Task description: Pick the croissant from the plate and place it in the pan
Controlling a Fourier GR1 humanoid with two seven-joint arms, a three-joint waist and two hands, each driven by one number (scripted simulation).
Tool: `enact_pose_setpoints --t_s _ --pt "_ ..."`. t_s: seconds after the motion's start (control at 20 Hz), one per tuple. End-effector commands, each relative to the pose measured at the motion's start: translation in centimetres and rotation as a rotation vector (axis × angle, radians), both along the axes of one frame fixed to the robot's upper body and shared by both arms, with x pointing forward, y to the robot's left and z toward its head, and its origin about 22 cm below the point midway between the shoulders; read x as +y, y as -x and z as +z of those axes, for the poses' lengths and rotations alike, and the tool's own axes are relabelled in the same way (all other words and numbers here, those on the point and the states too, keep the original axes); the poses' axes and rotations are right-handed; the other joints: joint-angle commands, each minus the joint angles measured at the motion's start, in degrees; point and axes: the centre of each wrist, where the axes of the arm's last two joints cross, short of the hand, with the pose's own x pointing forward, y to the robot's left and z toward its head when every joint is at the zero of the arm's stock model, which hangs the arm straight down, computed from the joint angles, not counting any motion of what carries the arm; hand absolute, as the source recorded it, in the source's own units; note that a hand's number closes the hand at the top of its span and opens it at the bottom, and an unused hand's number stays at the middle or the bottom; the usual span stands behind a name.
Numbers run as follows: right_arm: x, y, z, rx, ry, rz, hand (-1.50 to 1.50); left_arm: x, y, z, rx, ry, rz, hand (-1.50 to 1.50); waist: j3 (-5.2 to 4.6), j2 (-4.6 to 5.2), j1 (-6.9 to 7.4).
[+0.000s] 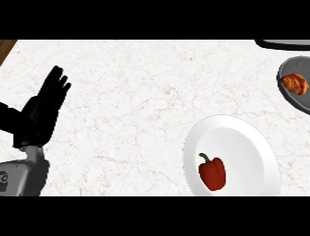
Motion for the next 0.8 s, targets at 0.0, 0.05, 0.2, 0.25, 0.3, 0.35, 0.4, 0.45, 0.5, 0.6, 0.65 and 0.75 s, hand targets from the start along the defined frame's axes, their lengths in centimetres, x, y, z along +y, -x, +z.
enact_pose_setpoints --t_s 0.0,0.05,0.2,0.25,0.3,0.35,0.4,0.45,0.5,0.6,0.65,0.75 --pt "-3.2 2.4 1.9 -0.031 -0.201 0.007 -1.50 0.0 0.7 -0.4 0.007 0.000 -0.002 0.00 0.01 -0.22 -0.21" --pt "-3.6 3.6 0.4 -0.029 -0.223 -0.009 -1.50 0.0 0.1 0.1 0.000 -0.016 0.011 0.00 0.13 0.08 -0.61" --pt "-5.4 5.0 2.1 -0.048 -0.291 0.040 -1.50 0.8 -0.1 0.7 -0.005 0.005 0.005 0.00 0.23 0.16 -0.57" --pt "-6.2 5.7 2.8 -0.049 -0.317 0.043 -1.50 1.2 0.1 -0.2 0.003 -0.010 0.010 0.00 0.16 0.10 -1.00" --pt "-6.8 6.2 3.8 -0.047 -0.353 0.063 -1.50 1.3 0.3 0.1 -0.005 0.006 0.023 0.00 0.23 -0.10 -0.85" --pt "-6.5 6.4 2.4 -0.036 -0.381 0.061 -1.50 0.9 0.4 -0.5 0.007 0.004 0.022 0.00 0.32 0.12 -0.87" --pt "-7.1 6.8 3.3 -0.032 -0.389 0.087 -1.50 0.6 0.7 -0.8 0.003 0.011 0.011 0.00 0.30 -0.09 -1.10" --pt "-7.0 7.0 2.6 -0.010 -0.404 0.097 -1.50 0.8 0.4 -0.4 0.007 0.017 0.022 0.00 0.32 -0.06 -1.17" --pt "-7.5 7.7 2.5 -0.001 -0.389 0.105 -1.50 0.7 0.8 -0.5 0.012 -0.005 0.015 0.00 0.44 -0.20 -1.29" --pt "-8.3 8.1 4.3 -0.023 -0.371 0.100 -1.50 1.3 0.4 -0.5 0.017 -0.004 0.017 0.00 0.37 -0.06 -1.37" --pt "-8.2 8.4 3.2 -0.027 -0.377 0.106 -1.50 1.5 0.1 -0.5 0.007 -0.001 0.028 0.00 0.32 -0.09 -1.98" --pt "-8.6 9.1 3.2 -0.034 -0.385 0.089 -1.50 1.5 0.5 -1.0 0.016 -0.002 0.037 0.00 0.38 -0.19 -1.80"
